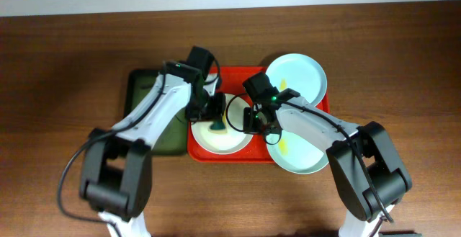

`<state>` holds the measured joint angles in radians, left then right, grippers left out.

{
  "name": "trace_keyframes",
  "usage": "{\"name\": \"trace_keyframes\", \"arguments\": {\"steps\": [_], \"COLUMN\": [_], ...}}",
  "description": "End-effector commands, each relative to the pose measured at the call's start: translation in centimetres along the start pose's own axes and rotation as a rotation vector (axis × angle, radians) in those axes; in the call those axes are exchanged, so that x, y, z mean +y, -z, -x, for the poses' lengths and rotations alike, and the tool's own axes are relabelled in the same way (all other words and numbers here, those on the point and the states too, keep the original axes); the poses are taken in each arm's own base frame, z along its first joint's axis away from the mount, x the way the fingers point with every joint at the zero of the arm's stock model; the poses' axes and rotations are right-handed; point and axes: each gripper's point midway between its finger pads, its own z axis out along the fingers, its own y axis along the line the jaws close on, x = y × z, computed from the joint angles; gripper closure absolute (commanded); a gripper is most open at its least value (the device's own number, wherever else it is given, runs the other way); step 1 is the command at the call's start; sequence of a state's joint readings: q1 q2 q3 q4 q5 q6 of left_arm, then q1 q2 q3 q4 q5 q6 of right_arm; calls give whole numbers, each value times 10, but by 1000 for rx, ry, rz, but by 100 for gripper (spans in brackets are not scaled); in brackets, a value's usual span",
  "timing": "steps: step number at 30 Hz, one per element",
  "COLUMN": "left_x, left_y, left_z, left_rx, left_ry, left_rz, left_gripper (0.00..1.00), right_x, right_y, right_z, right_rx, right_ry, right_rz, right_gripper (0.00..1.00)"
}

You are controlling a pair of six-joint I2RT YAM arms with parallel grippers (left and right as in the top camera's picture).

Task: Clean dirty plates on tray and stack at the side
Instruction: 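Scrub the white plate with the held sponge using the left gripper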

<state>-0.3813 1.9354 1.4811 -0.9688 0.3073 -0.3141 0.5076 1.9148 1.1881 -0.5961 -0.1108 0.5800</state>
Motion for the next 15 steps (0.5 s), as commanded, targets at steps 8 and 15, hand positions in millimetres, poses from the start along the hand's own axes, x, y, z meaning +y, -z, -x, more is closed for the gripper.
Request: {"name": "trace_keyframes", "arguments": {"steps": [8, 15], "left_x": [37, 55], "left_y": [-7, -67], "left_z": [4, 0], "left_rx": [-37, 67], "left_ry": [-13, 34], "left_rz": [197, 216], "left_gripper": [100, 100], "right_x": [1, 1], "right_y": [-7, -7], "right_z": [-11, -11], "right_rx": [33, 33], "right_ry": [15, 15], "right_rz": [-6, -6], "right_gripper": [96, 96]}}
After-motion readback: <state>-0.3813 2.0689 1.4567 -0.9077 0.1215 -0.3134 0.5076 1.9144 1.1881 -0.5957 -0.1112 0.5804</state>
